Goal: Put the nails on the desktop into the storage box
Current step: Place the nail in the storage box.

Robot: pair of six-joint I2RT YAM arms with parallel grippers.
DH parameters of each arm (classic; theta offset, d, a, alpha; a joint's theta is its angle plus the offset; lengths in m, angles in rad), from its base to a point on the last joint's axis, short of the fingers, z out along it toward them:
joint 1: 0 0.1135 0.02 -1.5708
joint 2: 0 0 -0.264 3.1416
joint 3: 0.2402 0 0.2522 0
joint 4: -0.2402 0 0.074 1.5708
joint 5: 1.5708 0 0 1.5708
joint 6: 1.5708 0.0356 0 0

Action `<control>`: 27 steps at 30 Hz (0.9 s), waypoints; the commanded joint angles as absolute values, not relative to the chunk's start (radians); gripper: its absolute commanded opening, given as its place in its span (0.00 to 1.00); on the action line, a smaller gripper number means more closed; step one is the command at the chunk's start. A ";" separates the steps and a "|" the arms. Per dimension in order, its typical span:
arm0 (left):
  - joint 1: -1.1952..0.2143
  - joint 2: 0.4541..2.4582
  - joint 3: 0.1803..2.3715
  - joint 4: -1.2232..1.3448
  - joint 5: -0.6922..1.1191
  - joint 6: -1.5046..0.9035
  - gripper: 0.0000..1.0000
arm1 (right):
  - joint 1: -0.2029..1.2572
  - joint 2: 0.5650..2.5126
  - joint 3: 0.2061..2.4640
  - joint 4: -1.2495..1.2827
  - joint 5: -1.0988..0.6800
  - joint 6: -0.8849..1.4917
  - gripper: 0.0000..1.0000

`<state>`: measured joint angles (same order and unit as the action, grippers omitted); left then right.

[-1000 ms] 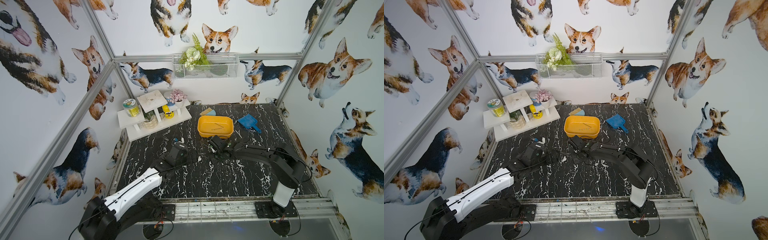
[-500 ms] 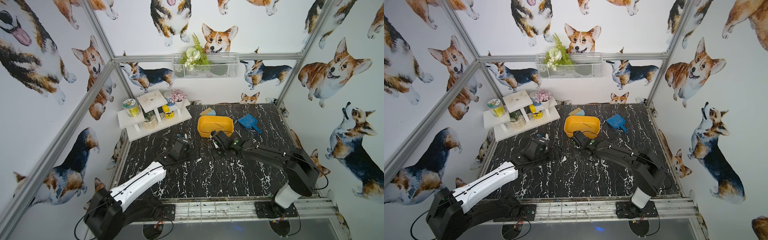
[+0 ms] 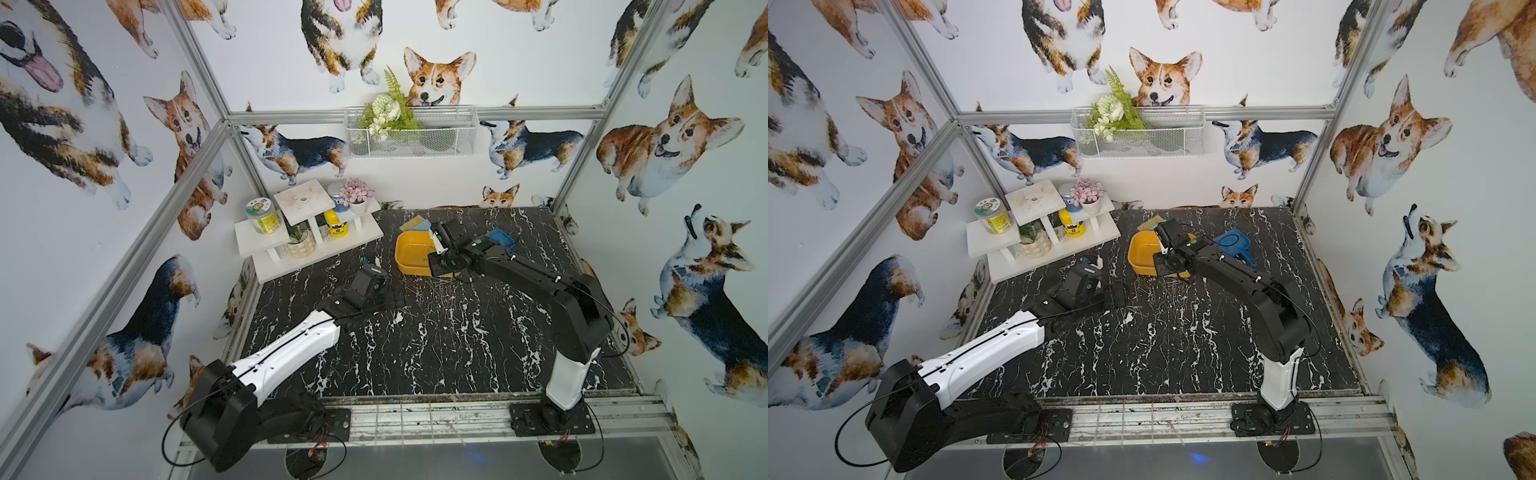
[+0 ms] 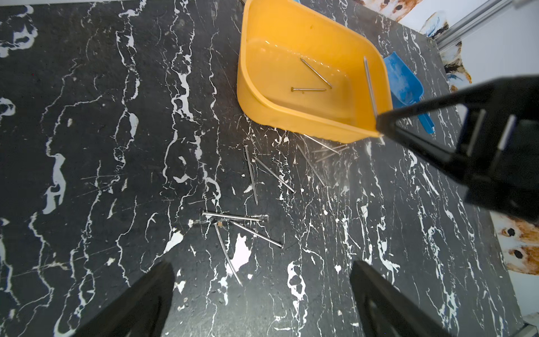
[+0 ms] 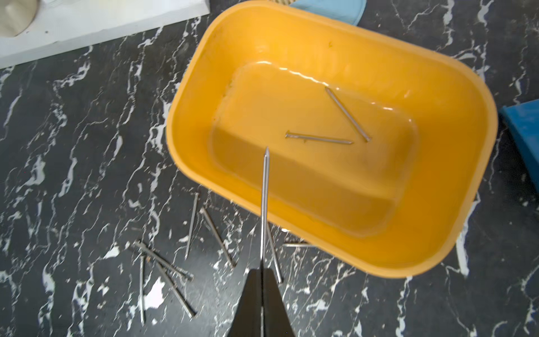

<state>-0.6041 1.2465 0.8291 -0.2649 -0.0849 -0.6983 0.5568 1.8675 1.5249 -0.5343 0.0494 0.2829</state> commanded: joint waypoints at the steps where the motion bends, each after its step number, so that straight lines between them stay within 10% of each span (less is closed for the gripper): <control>1: -0.601 1.253 0.841 -0.241 -0.078 -0.689 1.00 | 0.536 1.936 1.595 -0.555 0.034 0.255 0.00; 11: -0.589 1.247 0.835 -0.254 -0.075 -0.693 1.00 | 0.486 2.143 1.834 -0.615 0.024 0.236 0.00; 27: -0.589 1.239 0.827 -0.278 -0.074 -0.714 0.99 | 0.484 2.113 1.882 -0.645 0.018 0.222 0.37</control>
<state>-0.5907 1.2461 0.8307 -0.2680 -0.0746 -0.7067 0.4808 2.1525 1.9034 -0.6308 0.0261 0.2276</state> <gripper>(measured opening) 0.993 0.375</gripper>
